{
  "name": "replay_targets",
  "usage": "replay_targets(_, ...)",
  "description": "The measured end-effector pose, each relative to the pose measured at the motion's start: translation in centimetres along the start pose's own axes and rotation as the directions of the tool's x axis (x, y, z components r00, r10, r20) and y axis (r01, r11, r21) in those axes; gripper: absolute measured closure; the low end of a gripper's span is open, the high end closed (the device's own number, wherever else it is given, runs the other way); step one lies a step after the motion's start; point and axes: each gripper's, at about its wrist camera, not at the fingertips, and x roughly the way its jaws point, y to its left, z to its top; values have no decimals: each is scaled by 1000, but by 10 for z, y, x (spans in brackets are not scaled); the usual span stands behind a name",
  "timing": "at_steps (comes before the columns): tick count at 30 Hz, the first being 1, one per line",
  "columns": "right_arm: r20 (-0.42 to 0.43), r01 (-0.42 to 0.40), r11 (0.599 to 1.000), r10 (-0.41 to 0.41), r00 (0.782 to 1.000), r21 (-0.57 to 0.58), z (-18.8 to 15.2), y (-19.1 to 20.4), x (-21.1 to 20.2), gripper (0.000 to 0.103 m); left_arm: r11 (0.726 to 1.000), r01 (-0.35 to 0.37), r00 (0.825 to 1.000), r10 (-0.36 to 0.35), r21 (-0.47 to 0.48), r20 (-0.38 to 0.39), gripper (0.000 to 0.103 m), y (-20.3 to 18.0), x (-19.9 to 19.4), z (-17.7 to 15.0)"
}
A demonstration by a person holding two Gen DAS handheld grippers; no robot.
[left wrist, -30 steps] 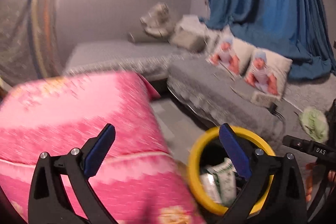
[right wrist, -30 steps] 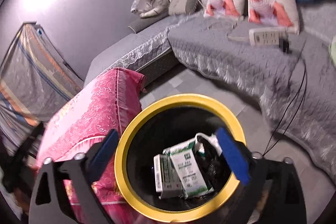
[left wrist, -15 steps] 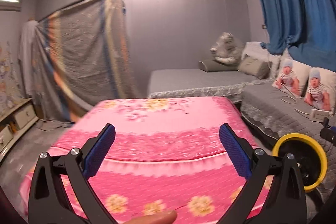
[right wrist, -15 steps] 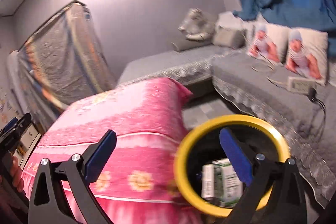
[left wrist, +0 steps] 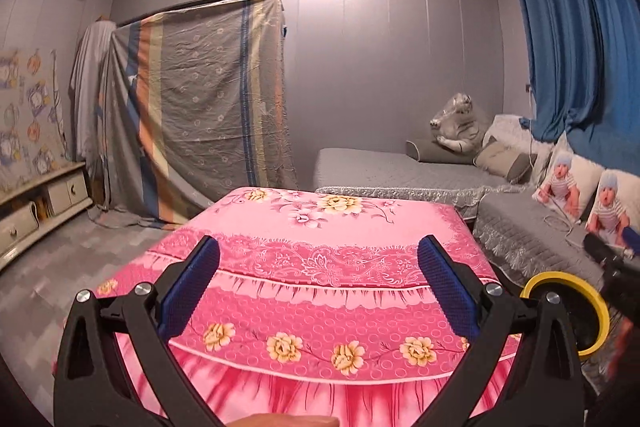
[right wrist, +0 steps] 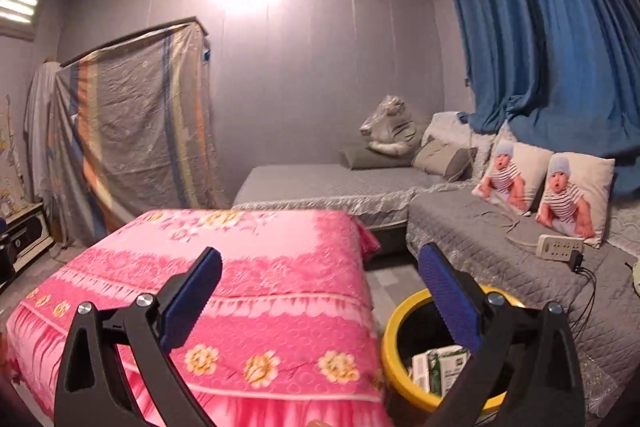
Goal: Collect trash
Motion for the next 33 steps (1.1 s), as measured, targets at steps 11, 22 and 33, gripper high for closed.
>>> replay_targets(11,-13,3,999,-3,1000,35,-18,12,-2,8,997,-27,999,24,-70,-41,8,1,-2,-23)
replay_targets(22,-24,-15,1000,15,1000,6,-28,21,0,8,998,-5,999,2,-68,-46,8,-6,-4,-30)
replay_targets(33,-23,-22,1000,22,999,-4,-28,23,0,8,997,-15,999,11,-70,-47,8,-6,-3,-31)
